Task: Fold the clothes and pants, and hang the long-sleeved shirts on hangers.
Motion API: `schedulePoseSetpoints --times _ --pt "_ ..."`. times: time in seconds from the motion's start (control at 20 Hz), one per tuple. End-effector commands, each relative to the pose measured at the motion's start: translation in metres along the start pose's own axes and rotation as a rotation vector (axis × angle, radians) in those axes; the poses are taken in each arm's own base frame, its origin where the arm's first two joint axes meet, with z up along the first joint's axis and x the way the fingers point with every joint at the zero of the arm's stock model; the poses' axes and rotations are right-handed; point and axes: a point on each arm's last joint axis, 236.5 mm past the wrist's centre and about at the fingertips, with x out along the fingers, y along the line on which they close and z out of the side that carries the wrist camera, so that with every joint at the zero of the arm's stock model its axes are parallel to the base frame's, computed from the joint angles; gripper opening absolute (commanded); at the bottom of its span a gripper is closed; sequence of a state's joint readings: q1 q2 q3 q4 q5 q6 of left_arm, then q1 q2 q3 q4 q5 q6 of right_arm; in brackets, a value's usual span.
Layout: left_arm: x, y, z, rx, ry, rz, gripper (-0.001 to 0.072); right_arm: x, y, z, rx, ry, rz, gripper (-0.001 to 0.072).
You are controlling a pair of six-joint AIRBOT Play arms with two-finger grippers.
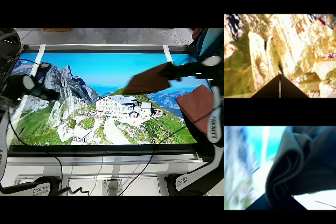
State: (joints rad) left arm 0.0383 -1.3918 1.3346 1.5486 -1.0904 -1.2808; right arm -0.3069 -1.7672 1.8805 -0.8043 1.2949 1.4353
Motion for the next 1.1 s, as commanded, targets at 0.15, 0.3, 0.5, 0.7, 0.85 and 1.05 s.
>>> schedulePoseSetpoints --times 0.15,0.3,0.5,0.7,0.85,1.05 --pt "-0.014 0.029 -0.044 -0.068 0.148 0.036 0.0013 -0.188 -0.129 0.023 0.367 -0.298 -0.366 0.0010" --pt "-0.013 0.027 -0.043 -0.069 0.145 0.029 0.0013 -0.251 -0.169 -0.004 0.554 -0.362 -0.552 0.0010" --pt "-0.013 0.026 -0.043 -0.070 0.145 0.026 0.0013 -0.294 -0.207 -0.078 0.769 -0.221 -0.852 0.0011" --pt "-0.013 0.026 -0.043 -0.070 0.145 0.026 0.0014 -0.316 -0.220 -0.100 0.904 -0.240 -0.983 0.0325" --pt "-0.013 0.026 -0.043 -0.070 0.145 0.026 0.0014 -0.317 -0.223 -0.093 0.890 -0.272 -0.981 0.0693" --pt "-0.013 0.026 -0.043 -0.069 0.146 0.026 0.0014 -0.314 -0.221 -0.087 0.856 -0.272 -0.960 0.0677"
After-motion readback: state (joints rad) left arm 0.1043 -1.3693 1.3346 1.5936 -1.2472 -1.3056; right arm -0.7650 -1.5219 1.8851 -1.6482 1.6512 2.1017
